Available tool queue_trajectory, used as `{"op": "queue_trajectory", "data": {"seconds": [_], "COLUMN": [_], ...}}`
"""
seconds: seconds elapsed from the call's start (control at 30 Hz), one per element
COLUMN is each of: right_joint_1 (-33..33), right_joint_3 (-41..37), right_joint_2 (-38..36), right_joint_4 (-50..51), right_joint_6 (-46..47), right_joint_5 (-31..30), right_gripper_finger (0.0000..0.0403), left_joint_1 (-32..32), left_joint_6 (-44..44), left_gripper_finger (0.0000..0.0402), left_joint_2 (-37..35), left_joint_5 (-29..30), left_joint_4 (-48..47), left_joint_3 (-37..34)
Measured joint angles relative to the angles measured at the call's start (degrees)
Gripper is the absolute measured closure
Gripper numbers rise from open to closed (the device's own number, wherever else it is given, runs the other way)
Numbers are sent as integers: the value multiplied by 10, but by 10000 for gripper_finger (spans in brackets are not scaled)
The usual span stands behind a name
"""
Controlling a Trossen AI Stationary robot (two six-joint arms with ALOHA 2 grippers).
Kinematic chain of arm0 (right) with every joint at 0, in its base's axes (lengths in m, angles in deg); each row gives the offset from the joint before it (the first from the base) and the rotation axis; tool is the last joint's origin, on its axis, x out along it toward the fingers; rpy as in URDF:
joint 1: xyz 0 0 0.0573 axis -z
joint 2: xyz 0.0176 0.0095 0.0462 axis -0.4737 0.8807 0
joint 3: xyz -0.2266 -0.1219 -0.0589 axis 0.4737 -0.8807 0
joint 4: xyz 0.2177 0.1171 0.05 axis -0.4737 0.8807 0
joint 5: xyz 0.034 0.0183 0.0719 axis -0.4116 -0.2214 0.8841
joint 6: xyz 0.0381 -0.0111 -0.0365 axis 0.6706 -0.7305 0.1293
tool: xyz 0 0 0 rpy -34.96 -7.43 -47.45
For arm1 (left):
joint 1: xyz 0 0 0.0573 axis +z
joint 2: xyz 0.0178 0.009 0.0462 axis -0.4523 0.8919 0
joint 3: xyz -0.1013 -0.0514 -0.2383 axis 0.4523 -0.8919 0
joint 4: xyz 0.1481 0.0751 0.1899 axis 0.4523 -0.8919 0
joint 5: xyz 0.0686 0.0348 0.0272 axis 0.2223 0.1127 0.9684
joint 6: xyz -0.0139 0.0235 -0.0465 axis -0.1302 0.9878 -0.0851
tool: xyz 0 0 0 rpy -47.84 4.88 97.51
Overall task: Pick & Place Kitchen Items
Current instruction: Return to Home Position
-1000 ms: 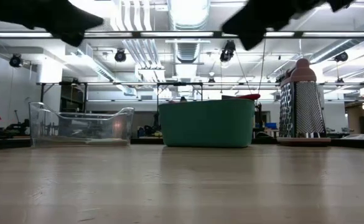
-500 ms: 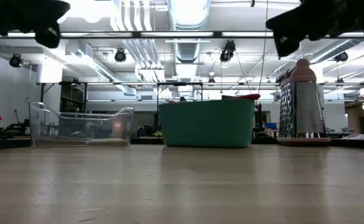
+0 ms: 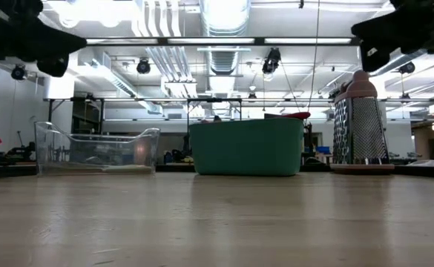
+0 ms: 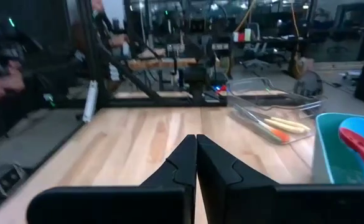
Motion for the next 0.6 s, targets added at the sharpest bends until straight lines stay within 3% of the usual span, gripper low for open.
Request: {"op": "queue_trajectory", "data": {"seconds": [0.13,0.37,0.6], "right_joint_1": [-1,0,-1], "right_joint_3": [-19,-32,-34], "right_joint_2": [-61,-145,-183], "right_joint_4": [35,102,98], "right_joint_6": [11,30,-50], "right_joint_5": [30,23,-16], "right_gripper_finger": [394,394,394], "left_joint_1": [-1,0,0], "left_joint_6": [3,7,21], "left_gripper_finger": [392,392,392], "left_joint_2": [0,0,3], "left_joint_5": [-19,-20,-19], "left_joint_4": [-14,-23,-73], "left_joint_3": [-1,-7,-9]}}
